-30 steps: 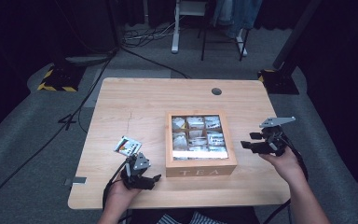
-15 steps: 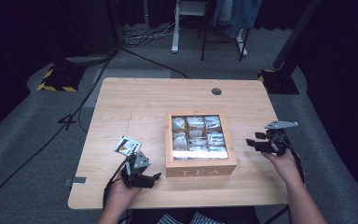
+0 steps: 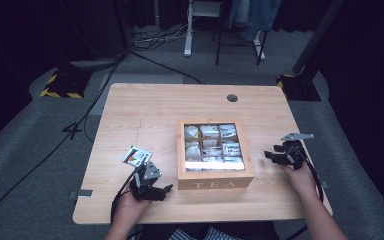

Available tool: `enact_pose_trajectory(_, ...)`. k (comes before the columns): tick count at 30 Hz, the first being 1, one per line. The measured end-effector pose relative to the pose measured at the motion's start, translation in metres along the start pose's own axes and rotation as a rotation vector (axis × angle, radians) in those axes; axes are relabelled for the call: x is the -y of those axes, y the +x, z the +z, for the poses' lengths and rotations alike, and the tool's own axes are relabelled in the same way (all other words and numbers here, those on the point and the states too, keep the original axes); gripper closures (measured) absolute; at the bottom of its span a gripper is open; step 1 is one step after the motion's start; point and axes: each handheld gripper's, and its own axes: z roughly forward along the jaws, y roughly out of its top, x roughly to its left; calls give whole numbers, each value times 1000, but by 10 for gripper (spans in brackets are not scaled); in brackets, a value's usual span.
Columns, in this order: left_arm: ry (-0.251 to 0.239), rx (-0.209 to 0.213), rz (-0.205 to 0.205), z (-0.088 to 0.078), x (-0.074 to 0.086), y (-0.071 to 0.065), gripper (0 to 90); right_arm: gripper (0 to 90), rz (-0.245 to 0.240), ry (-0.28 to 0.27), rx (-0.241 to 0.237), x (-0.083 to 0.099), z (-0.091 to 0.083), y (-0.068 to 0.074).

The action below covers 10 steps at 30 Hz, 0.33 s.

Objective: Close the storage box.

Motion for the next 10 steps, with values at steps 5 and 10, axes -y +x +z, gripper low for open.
enact_pose_trajectory(5,0,0,0,0,0,0,237,312,0,-47,-11,13,14,-1)
enact_pose_trajectory(10,2,2,2,0,0,0,236,195,-20,-69,-10,15,19,3)
